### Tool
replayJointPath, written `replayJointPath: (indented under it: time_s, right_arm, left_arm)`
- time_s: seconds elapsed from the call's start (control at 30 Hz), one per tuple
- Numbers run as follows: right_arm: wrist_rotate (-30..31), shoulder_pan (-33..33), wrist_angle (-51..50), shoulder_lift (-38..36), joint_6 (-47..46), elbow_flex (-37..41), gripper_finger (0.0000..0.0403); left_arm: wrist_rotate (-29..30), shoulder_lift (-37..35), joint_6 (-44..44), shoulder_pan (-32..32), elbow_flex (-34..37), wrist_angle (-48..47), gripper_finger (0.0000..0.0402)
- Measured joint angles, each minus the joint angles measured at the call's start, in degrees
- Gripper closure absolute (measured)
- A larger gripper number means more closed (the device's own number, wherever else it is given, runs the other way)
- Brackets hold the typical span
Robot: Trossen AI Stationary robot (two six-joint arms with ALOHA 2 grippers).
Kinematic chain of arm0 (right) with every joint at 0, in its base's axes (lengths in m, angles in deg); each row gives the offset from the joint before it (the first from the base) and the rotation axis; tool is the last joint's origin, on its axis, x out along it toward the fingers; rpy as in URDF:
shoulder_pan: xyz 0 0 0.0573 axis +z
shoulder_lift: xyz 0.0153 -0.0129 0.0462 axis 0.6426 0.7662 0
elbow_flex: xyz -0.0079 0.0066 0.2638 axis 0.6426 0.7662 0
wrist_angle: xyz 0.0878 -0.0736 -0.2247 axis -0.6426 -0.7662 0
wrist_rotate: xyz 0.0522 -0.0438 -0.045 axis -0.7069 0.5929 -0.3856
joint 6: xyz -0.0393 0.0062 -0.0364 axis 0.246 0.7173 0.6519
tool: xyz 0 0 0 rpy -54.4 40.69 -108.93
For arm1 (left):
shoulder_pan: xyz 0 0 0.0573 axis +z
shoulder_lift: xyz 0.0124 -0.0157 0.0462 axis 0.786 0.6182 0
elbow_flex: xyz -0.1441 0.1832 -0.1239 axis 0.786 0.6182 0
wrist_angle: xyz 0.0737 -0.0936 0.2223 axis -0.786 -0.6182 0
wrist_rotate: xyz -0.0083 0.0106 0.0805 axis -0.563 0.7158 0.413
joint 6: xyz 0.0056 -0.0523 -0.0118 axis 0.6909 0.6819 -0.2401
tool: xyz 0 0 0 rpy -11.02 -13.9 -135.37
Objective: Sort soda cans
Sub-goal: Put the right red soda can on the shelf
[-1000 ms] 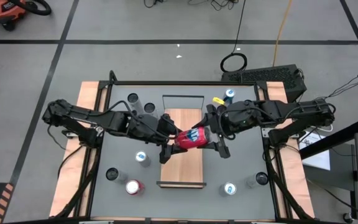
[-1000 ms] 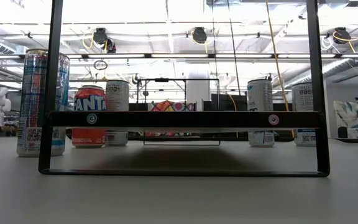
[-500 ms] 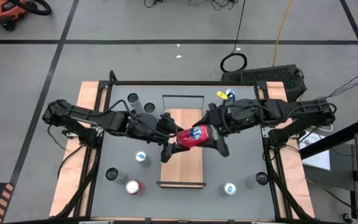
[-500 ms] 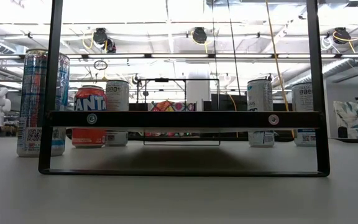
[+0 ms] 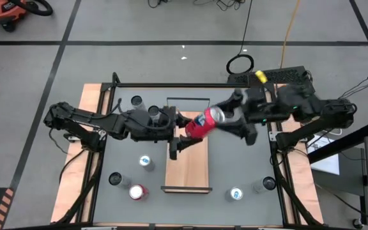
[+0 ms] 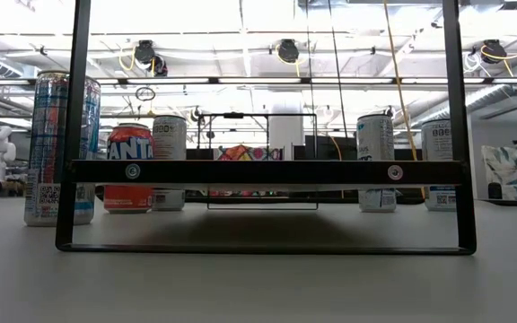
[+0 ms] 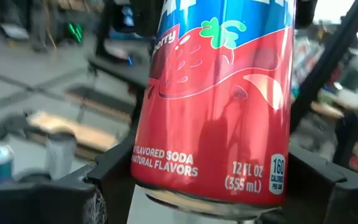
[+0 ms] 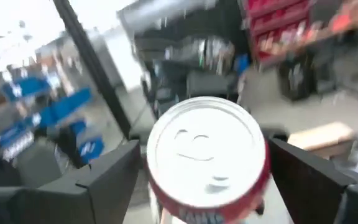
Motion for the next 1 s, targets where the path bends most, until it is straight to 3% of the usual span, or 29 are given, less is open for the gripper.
replayJointPath:
  time_s: [0.33, 0.67, 1.0]
  right_arm:
    - [10.1, 0.0, 12.3, 1.3, 6.6, 0.0, 0.0080]
    - [10.2, -1.7, 22.5, 5.5, 8.9, 0.0, 0.0080]
    - [9.9, -2.6, 23.1, 6.3, 8.9, 0.0, 0.0080]
  left_arm:
    - [10.0, 0.0, -7.9, 0.1, 0.0, 9.7, 0.0108]
    - [14.3, 0.0, -8.6, 0.0, 0.0, 11.5, 0.0107]
    - [14.7, 0.0, -8.6, 0.0, 0.0, 12.3, 0.0106]
